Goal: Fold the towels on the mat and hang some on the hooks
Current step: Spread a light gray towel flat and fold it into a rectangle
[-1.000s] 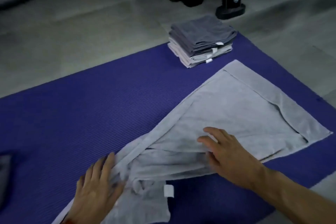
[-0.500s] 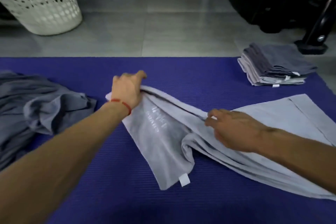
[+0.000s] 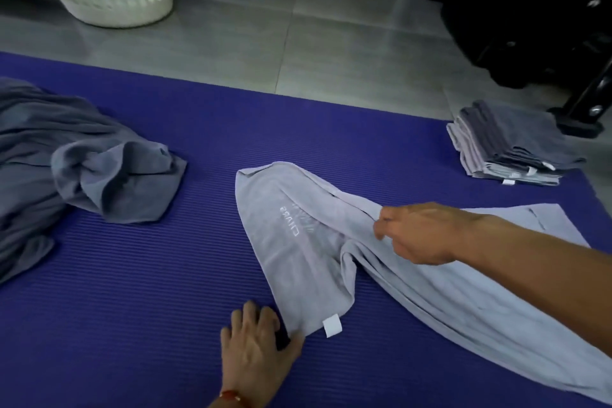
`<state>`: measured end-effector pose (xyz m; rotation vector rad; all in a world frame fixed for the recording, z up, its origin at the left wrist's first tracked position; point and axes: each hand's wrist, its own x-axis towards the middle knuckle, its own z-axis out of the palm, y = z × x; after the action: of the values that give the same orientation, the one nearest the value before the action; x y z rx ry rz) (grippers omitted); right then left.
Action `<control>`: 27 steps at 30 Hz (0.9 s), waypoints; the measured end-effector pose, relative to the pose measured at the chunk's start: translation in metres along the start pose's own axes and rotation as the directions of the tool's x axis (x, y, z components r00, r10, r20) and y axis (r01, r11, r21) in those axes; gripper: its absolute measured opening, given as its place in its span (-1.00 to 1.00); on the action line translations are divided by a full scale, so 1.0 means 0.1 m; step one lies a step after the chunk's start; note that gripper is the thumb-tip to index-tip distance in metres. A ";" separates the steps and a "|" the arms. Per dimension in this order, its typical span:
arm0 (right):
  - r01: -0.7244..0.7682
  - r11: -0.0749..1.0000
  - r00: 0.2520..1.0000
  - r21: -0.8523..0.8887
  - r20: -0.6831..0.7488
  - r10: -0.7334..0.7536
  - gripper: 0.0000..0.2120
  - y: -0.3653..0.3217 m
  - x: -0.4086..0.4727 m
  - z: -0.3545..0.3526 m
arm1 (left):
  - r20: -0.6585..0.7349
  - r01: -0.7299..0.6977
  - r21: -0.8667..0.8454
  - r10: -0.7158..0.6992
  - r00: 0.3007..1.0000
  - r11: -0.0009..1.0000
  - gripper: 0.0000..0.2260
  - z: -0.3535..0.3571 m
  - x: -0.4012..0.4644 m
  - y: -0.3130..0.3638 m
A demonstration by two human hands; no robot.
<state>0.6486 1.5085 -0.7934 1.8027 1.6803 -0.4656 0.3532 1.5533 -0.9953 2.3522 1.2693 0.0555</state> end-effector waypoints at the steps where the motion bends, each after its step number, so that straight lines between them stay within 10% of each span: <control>1: 0.017 1.000 0.999 -0.008 0.045 -0.017 -0.63 -0.03 0.09 -0.06 | 0.019 0.039 -0.014 -0.039 0.999 0.999 -0.59 -0.02 0.00 0.05; 12: 0.023 0.979 0.993 0.200 -0.122 0.002 -0.63 -0.13 1.34 -0.68 | 0.079 0.333 -0.597 -0.360 0.930 0.729 -0.79 -0.59 0.12 -0.20; 18: 0.071 0.972 0.957 0.223 -0.290 -0.003 -0.61 -0.34 1.75 -0.75 | -0.012 0.429 -0.574 -0.532 0.847 0.697 -0.71 -0.98 0.06 -0.77; 27: 0.073 0.957 0.920 0.281 -0.389 0.044 -0.68 -0.85 2.91 -0.70 | 0.224 0.544 -0.457 -0.501 0.836 0.703 -0.94 -1.07 -0.04 -1.19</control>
<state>0.5916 1.7745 -0.9442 2.2161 1.9761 -0.3911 0.2314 1.6464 -0.9488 1.4719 1.6071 0.0930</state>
